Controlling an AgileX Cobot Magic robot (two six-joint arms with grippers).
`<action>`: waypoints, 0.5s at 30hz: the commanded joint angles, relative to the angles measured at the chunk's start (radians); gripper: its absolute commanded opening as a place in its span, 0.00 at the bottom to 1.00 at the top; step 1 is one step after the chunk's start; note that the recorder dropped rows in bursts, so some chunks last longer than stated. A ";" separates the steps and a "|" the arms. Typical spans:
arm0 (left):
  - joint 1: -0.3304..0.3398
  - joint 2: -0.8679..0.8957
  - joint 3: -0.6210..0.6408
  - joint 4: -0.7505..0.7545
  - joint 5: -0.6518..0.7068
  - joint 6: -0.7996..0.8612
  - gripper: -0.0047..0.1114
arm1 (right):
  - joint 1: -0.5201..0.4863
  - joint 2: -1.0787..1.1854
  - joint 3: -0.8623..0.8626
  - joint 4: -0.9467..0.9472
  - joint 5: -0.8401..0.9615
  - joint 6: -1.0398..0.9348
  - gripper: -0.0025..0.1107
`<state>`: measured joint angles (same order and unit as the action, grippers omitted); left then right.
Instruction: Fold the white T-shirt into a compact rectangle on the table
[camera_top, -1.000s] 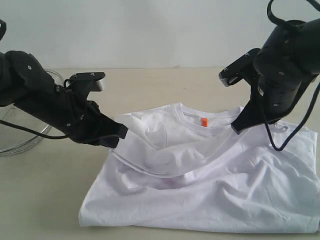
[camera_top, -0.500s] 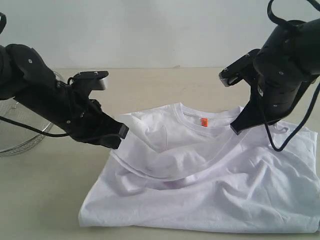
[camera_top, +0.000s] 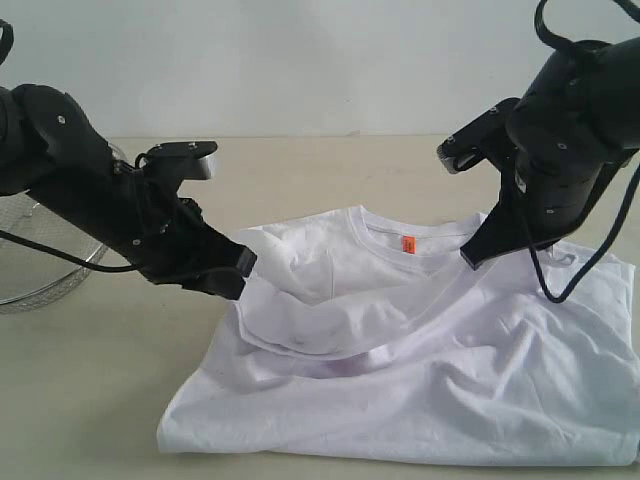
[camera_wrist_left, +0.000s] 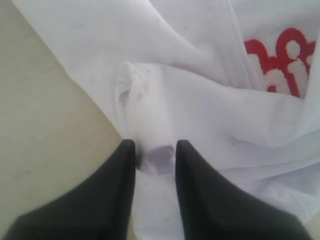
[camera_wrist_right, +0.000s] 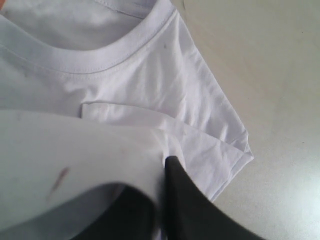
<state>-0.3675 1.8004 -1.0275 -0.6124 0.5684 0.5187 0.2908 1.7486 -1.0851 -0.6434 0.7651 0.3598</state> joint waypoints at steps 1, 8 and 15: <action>-0.003 -0.008 -0.006 0.002 0.004 -0.007 0.22 | -0.002 -0.011 -0.005 0.004 -0.002 -0.004 0.02; -0.003 -0.008 -0.006 0.002 -0.036 -0.007 0.09 | -0.002 -0.011 -0.005 0.004 -0.004 -0.004 0.02; -0.003 -0.008 -0.006 0.002 -0.090 -0.007 0.08 | -0.002 -0.011 -0.005 0.006 -0.022 0.001 0.02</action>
<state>-0.3675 1.8004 -1.0291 -0.6124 0.5067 0.5187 0.2908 1.7486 -1.0851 -0.6414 0.7509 0.3598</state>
